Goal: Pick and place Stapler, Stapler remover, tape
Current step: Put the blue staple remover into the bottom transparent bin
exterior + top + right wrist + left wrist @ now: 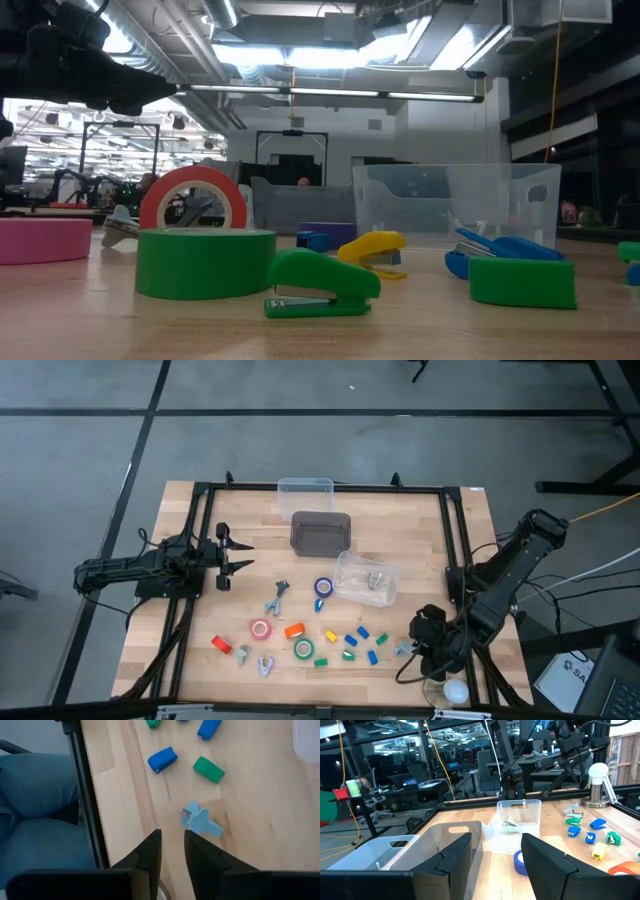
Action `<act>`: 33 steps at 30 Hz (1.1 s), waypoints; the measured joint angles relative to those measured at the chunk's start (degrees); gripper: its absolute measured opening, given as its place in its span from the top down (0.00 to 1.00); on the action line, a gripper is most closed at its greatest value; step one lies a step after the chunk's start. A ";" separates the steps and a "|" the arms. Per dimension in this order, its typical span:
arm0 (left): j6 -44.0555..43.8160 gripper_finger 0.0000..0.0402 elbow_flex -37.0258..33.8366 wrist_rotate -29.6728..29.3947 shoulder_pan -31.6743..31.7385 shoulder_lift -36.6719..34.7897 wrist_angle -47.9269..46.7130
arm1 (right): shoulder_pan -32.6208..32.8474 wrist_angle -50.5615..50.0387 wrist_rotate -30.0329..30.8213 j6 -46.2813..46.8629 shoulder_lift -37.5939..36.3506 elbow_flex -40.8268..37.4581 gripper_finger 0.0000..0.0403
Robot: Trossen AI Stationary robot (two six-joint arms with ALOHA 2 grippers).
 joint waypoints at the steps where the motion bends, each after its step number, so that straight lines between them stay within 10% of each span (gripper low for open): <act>1: 0.00 0.58 0.00 0.00 0.00 0.02 0.00 | 0.24 0.02 -0.50 0.42 0.82 0.43 0.78; 33: 0.00 0.58 0.00 0.00 0.00 0.02 0.00 | 6.56 -1.07 8.22 -0.06 17.60 0.55 0.59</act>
